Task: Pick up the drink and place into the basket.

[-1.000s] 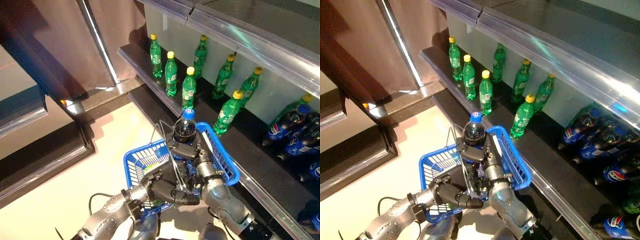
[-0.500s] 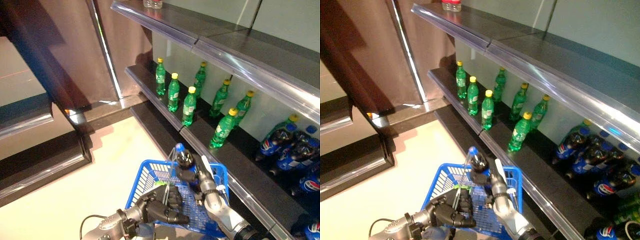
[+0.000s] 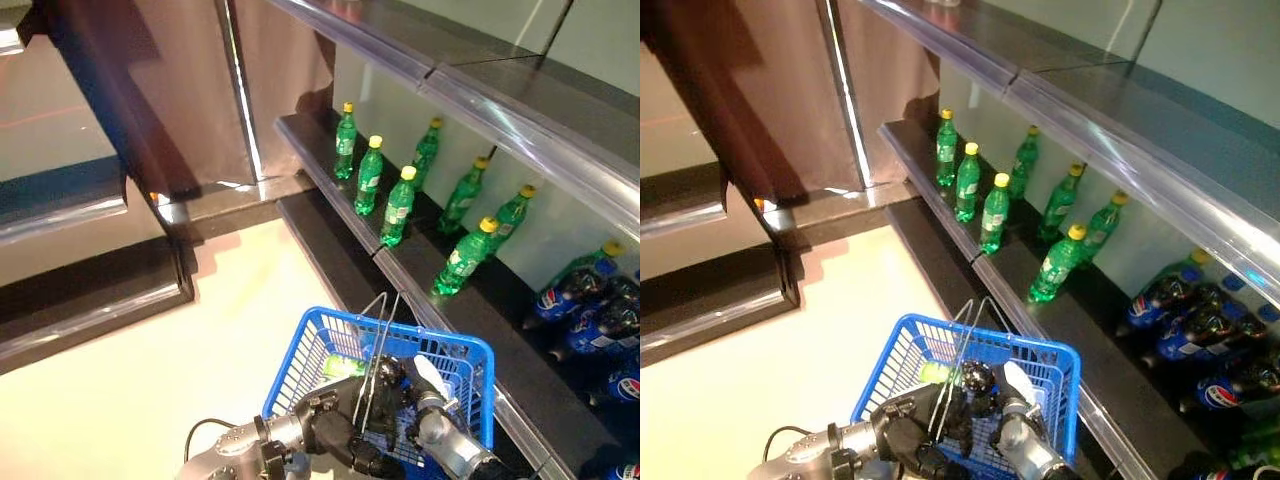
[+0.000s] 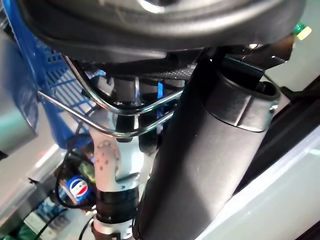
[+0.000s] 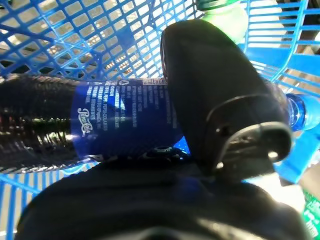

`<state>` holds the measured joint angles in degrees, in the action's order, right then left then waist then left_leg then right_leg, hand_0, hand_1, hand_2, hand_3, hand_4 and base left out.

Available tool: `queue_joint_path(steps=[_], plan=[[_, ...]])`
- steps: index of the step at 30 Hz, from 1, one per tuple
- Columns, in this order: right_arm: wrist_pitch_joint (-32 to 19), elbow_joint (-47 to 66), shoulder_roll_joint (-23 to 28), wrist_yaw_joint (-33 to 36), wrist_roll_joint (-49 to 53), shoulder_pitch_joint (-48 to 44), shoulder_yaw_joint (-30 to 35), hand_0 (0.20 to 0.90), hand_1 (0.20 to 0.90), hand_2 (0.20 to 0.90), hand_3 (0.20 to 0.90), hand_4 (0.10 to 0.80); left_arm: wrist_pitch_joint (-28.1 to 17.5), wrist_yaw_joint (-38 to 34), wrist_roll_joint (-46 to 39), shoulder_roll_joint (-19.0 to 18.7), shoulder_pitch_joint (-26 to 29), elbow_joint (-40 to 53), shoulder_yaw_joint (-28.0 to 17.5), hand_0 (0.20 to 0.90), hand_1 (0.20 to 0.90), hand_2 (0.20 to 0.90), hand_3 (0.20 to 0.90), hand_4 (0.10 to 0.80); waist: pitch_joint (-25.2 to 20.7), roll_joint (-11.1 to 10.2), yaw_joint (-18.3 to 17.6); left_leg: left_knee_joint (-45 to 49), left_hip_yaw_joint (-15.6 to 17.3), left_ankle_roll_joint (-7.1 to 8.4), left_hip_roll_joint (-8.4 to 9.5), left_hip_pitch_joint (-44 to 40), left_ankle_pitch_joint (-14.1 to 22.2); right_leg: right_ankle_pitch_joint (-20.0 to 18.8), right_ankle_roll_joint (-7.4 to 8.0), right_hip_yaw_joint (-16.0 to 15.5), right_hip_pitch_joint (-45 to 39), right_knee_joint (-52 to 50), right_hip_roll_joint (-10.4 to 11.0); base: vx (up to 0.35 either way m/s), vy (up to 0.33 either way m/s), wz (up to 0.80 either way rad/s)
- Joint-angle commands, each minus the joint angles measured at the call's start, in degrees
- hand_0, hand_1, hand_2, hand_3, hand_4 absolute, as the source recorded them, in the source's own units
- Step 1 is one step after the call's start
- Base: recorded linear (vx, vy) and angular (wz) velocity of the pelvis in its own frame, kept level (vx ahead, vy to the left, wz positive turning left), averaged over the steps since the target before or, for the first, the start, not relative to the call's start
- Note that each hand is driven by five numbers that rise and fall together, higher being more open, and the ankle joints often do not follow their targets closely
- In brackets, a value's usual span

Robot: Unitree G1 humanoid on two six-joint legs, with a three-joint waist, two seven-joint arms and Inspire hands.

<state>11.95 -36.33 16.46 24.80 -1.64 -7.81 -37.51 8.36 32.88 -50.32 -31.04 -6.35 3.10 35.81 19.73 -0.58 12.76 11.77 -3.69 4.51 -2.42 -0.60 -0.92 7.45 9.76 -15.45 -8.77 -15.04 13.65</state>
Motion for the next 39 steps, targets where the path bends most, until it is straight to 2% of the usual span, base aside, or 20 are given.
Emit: queue_joint_path(steps=[1, 7, 11, 12, 20, 26, 32, 39], plan=[[-6.2, 1.3, -0.9, 2.1, -0.4, -7.9, -0.6, 0.3, 0.3, 0.3, 0.2, 0.1, -5.0, 9.3, -6.1, 6.4, 5.8, 23.0, -2.8, 0.3, 0.3, 0.3, 0.2, 0.1, -2.9, -0.1, 1.1, 7.2, -1.4, -0.76, 1.03, 2.0, 3.5, -12.2, 5.12, 1.6, 6.1, 1.9, -0.5, -0.024, -0.073, 0.01], [-7.4, -1.9, -3.2, -1.0, -3.9, -10.3, -3.0, 0.3, 0.3, 0.3, 0.2, 0.1, -0.5, 10.1, -11.7, 5.7, 8.1, 24.3, -3.8, 0.3, 0.3, 0.3, 0.2, 0.1, -2.6, -1.2, 2.3, 7.3, -1.9, -0.75, 0.54, 2.7, 3.7, -12.6, 5.24, 1.6, 6.4, 2.4, -1.3, -0.013, -0.09, 0.03], [-5.5, -7.0, -5.9, -8.5, -6.5, -14.1, -6.6, 0.3, 0.3, 0.3, 0.2, 0.1, 1.5, 11.1, -15.7, 5.9, 11.2, 25.1, -3.3, 0.3, 0.3, 0.3, 0.2, 0.1, -2.2, -1.8, 3.4, 7.2, -2.4, -0.64, 0.51, 3.5, 3.7, -12.6, 5.24, 1.4, 7.0, 2.6, -1.7, -0.03, -0.064, 0.1], [-3.9, -8.9, -7.2, -12.4, -7.0, -15.4, -8.5, 0.3, 0.3, 0.3, 0.2, 0.1, 2.0, 10.5, -16.6, 5.9, 12.6, 25.2, -2.9, 0.3, 0.3, 0.3, 0.2, 0.1, -2.0, -2.0, 3.9, 7.2, -2.5, -0.59, 0.54, 3.9, 3.7, -12.7, 5.24, 1.3, 7.3, 2.6, -1.8, -0.033, -0.057, 0.17], [-1.1, -18.9, -12.7, -25.3, -5.3, -19.9, -13.4, 0.3, 0.3, 0.3, 0.2, 0.1, 3.4, 9.8, -18.3, 6.9, 16.5, 25.3, -1.0, 0.3, 0.3, 0.3, 0.2, 0.1, -1.1, -3.0, 5.8, 6.6, -3.6, -0.57, 0.68, 5.1, 3.5, -12.9, 5.23, 0.5, 7.7, 3.2, -2.0, -0.025, -0.044, 0.1], [2.6, -24.9, -16.2, -42.6, -2.7, -20.6, -17.0, 0.3, 0.3, 0.3, 0.2, 0.1, 6.2, 8.2, -17.5, 9.1, 17.2, 25.4, 0.1, 0.3, 0.3, 0.3, 0.2, 0.1, -1.6, -3.9, 7.4, 5.3, -4.4, -0.48, 0.61, 4.4, 3.3, -12.9, 5.11, -0.1, 7.0, 4.1, -2.3, 0.059, -0.027, 0.05], [3.4, -28.2, -17.7, -44.9, -1.2, -20.3, -17.3, 0.3, 0.3, 0.3, 0.2, 0.1, 7.7, 7.3, -17.1, 11.2, 16.5, 25.5, 0.6, 0.3, 0.3, 0.3, 0.2, 0.1, -2.4, -4.0, 8.0, 4.4, -4.8, -0.49, 0.66, 3.5, 3.1, -12.8, 4.96, -0.3, 6.4, 4.3, -2.5, 0.064, 0.009, 0.09], [3.1, -30.4, -18.5, -43.6, -1.3, -18.8, -16.6, 0.3, 0.3, 0.3, 0.2, 0.1, 8.7, 6.5, -16.5, 13.2, 15.9, 25.5, 0.8, 0.3, 0.3, 0.3, 0.2, 0.1, -3.3, -3.9, 8.0, 3.6, -4.7, -0.41, 0.44, 2.6, 2.8, -12.7, 5.1, -0.2, 6.0, 4.5, -2.8, 0.036, 0.014, 0.01]])
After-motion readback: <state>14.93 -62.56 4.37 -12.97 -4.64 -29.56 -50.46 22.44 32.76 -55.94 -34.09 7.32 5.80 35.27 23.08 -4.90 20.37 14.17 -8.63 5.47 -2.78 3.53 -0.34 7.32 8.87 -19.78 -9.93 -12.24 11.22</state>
